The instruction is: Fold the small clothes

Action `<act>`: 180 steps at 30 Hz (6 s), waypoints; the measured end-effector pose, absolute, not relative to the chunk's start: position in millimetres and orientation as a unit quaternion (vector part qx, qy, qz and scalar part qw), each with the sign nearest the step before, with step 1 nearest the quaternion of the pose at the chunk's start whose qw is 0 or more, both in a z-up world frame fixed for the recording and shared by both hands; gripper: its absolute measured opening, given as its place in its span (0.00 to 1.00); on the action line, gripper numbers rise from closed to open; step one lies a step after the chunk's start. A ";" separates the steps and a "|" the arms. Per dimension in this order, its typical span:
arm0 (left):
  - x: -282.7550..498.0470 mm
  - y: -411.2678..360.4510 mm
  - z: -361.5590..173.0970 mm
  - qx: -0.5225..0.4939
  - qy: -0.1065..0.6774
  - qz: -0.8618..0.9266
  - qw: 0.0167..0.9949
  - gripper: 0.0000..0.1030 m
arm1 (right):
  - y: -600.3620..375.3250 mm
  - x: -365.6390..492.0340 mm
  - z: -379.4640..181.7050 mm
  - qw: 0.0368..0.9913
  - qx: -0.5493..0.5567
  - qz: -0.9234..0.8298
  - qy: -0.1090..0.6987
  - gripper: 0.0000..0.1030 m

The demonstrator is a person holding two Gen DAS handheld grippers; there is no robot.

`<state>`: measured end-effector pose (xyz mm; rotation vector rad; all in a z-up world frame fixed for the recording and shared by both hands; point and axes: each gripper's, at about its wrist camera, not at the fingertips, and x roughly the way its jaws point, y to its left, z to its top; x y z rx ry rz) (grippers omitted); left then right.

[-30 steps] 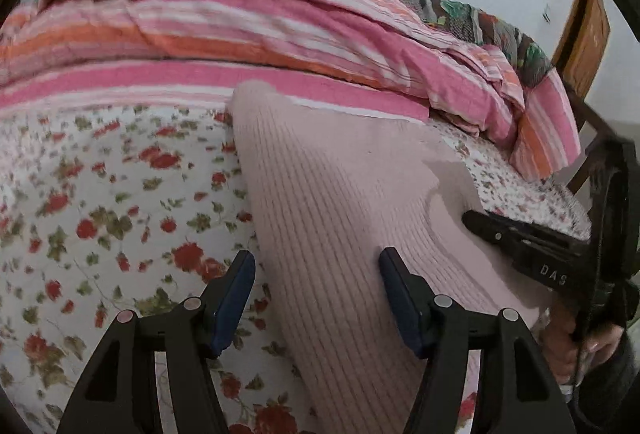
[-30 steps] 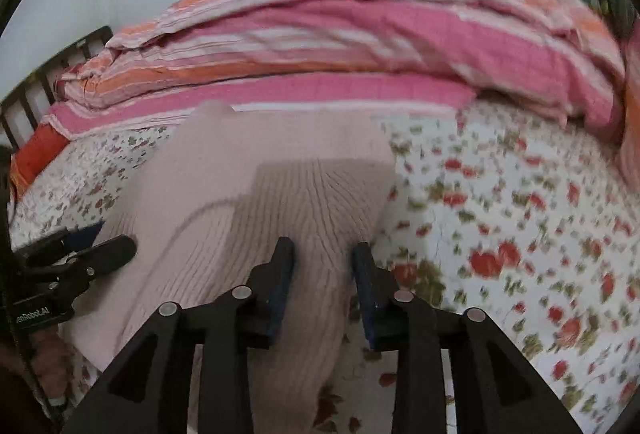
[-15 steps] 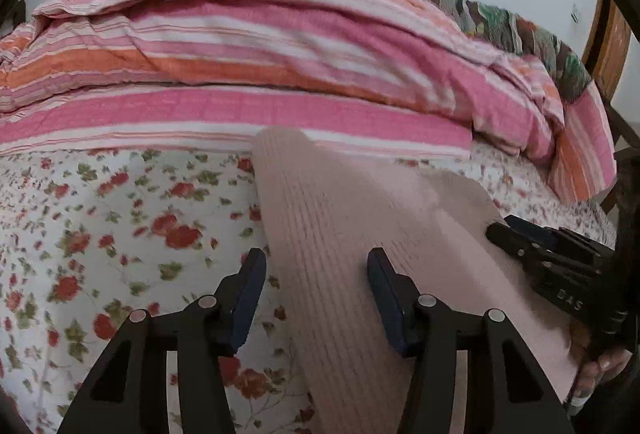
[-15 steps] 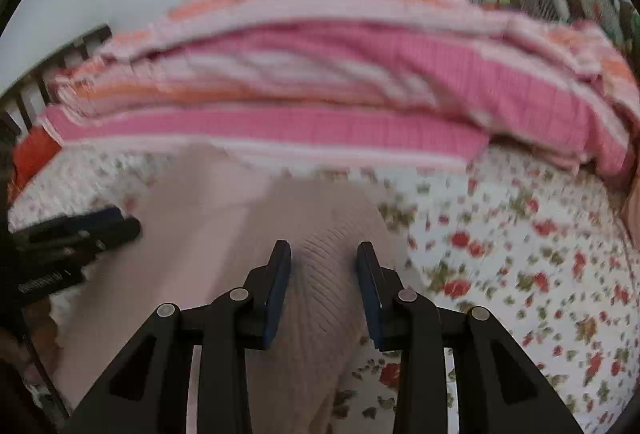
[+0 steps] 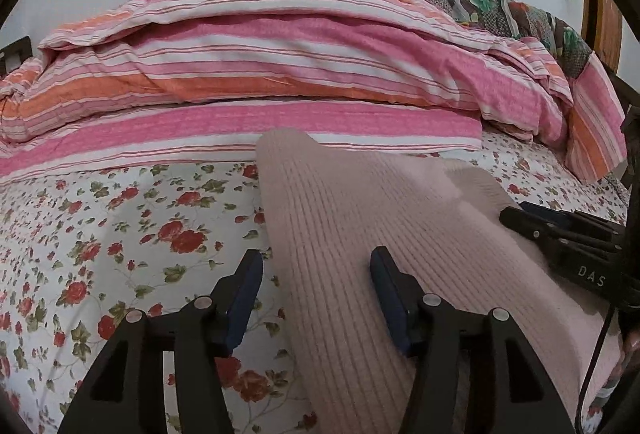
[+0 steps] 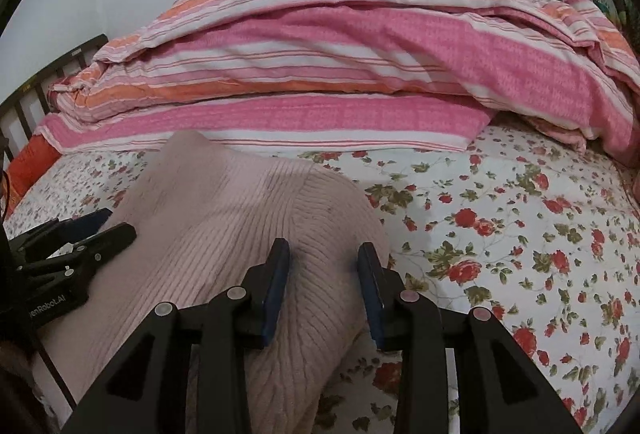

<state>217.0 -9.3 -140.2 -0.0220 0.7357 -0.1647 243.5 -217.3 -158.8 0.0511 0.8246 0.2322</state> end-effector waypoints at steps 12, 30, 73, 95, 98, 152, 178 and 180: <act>209.7 -11.8 -138.4 -0.002 0.350 -0.072 0.934 0.54 | -219.9 239.1 -156.4 0.912 0.024 0.110 0.395 0.36; 205.1 -9.2 -137.8 -0.005 0.343 -0.072 0.937 0.55 | -219.7 239.1 -155.2 0.912 0.024 0.107 0.396 0.39; 206.2 -11.9 -136.9 -0.003 0.343 -0.062 0.937 0.60 | -220.6 235.5 -152.3 0.915 0.021 0.108 0.388 0.41; 210.5 -11.0 -138.0 0.003 0.344 -0.056 0.937 0.62 | -225.7 239.0 -155.7 0.912 0.049 0.118 0.390 0.42; 212.9 -10.4 -138.6 -0.003 0.346 -0.059 0.936 0.63 | -225.5 238.8 -155.4 0.912 0.051 0.119 0.390 0.42; 135.9 -4.0 -132.5 -0.012 0.374 -0.203 0.905 0.72 | -229.6 142.3 -137.3 0.921 0.035 0.069 0.382 0.51; 190.3 -6.5 -137.4 -0.040 0.373 -0.106 0.921 0.74 | -214.9 195.0 -153.3 0.913 -0.015 0.027 0.407 0.44; 189.0 -5.5 -137.9 -0.040 0.371 -0.107 0.921 0.74 | -214.6 193.7 -154.3 0.914 -0.018 0.028 0.404 0.44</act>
